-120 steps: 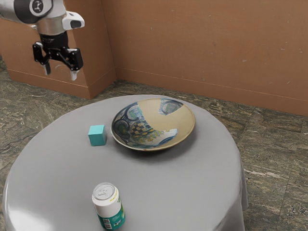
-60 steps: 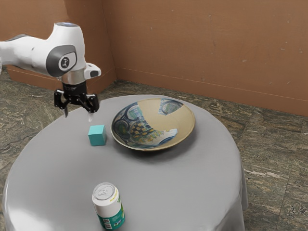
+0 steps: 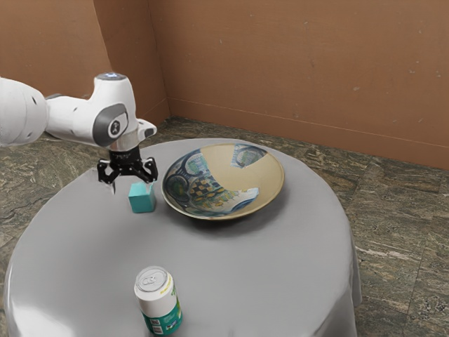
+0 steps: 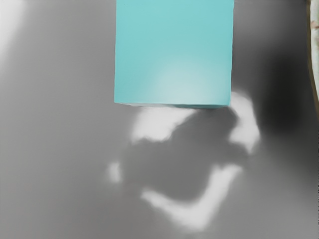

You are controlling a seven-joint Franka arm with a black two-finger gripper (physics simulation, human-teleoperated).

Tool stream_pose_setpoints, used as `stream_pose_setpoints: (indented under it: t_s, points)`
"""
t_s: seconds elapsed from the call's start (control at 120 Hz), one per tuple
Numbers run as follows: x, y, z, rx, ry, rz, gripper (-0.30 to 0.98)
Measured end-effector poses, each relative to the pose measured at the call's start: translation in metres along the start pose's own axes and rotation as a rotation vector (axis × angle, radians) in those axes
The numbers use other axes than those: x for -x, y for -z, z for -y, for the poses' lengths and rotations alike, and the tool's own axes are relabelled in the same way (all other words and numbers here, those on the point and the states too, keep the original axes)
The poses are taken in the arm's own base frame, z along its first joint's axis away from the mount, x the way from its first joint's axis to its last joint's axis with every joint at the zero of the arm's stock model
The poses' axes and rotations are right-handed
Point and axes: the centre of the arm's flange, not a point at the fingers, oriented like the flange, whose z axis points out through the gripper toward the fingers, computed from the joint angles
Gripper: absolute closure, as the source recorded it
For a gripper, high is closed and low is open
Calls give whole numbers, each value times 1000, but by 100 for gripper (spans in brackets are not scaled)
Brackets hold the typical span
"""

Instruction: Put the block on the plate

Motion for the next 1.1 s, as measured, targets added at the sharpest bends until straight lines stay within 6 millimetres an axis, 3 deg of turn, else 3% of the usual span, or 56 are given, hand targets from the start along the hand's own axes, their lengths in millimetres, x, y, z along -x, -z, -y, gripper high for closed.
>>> stream_pose_setpoints:
  t_s: [0.642, 1.1]
  points:
    - [-62, -35, 9, 39, 11, -30, 0]
    - [-68, -59, 7, 63, -19, -4, 0]
